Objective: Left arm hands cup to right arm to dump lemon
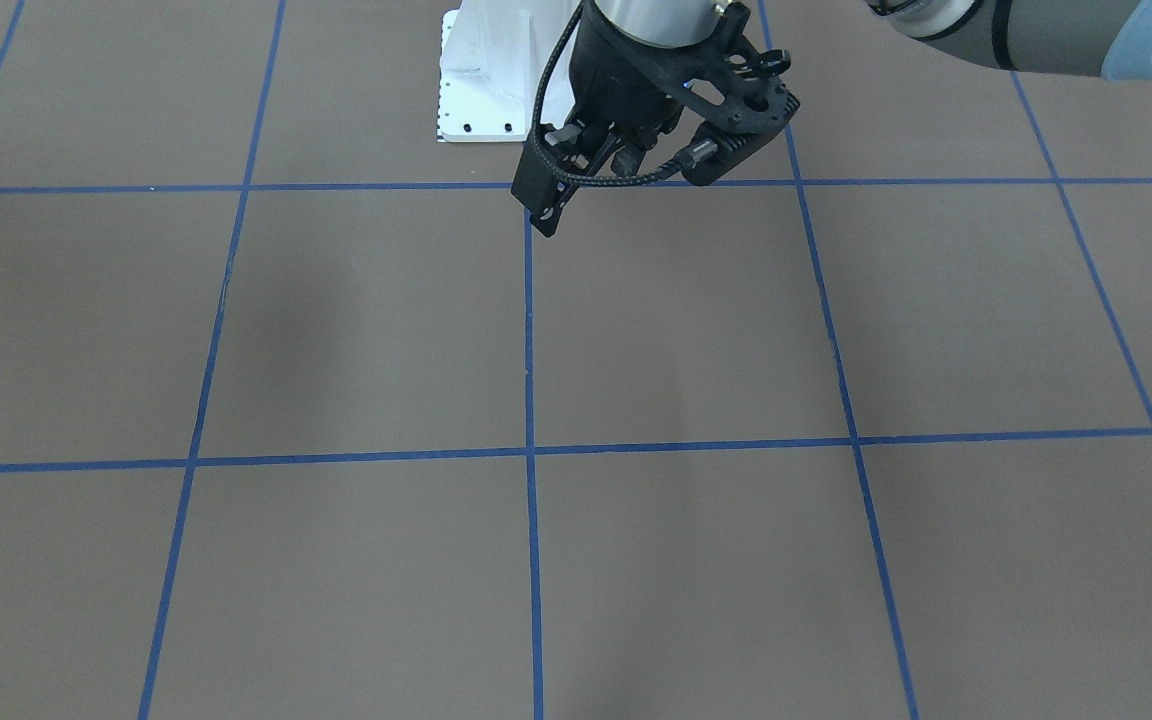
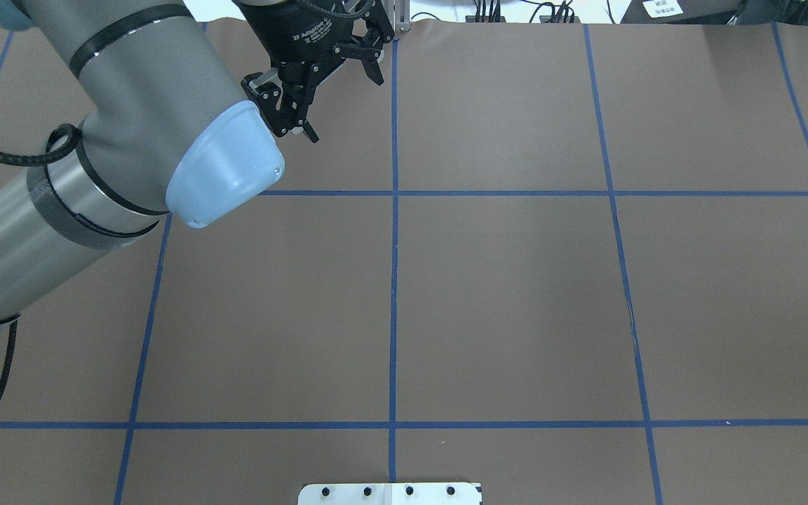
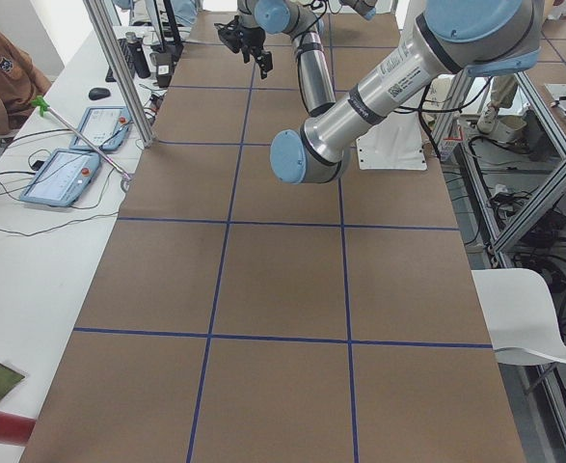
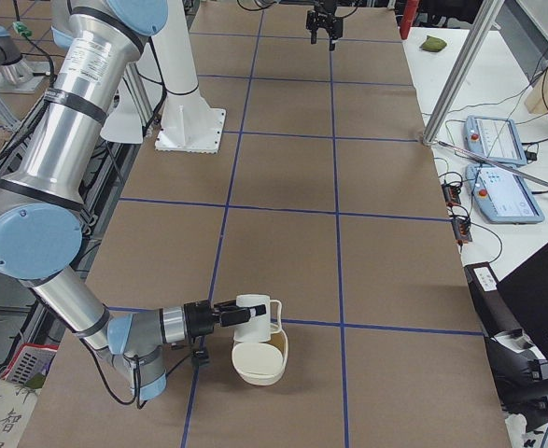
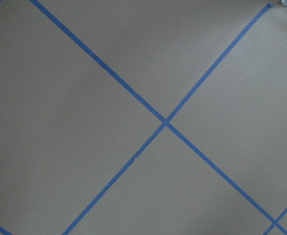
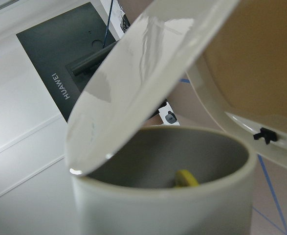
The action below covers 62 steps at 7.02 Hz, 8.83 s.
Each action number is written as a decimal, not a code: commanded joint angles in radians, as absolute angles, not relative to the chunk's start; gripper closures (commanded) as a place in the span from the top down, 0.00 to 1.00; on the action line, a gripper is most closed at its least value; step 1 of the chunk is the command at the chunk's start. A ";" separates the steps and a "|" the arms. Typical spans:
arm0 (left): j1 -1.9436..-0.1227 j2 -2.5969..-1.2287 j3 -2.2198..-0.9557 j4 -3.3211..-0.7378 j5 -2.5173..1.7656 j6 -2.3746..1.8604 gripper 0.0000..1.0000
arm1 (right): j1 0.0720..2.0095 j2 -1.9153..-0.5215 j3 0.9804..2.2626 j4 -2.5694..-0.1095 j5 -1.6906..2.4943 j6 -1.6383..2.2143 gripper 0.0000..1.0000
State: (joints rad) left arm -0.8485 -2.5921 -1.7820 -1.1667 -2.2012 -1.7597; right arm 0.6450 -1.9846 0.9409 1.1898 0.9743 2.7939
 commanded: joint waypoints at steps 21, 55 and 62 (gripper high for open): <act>-0.847 -2.649 -1.786 -1.019 -2.117 -1.669 1.00 | 0.652 -1.960 1.058 1.185 0.957 2.719 0.19; -0.703 -2.730 -1.402 -1.302 -2.194 -1.497 0.82 | 0.247 -1.020 1.505 -0.716 0.537 1.012 0.39; -0.684 -2.726 -1.393 -1.302 -2.194 -1.497 0.64 | 0.247 -1.019 1.514 -0.707 0.537 1.012 0.43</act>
State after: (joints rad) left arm -0.6853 -2.7270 -1.3933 -1.3023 -2.1936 -1.4971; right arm 0.2468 -1.0188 1.5105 -0.7076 0.5369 1.0124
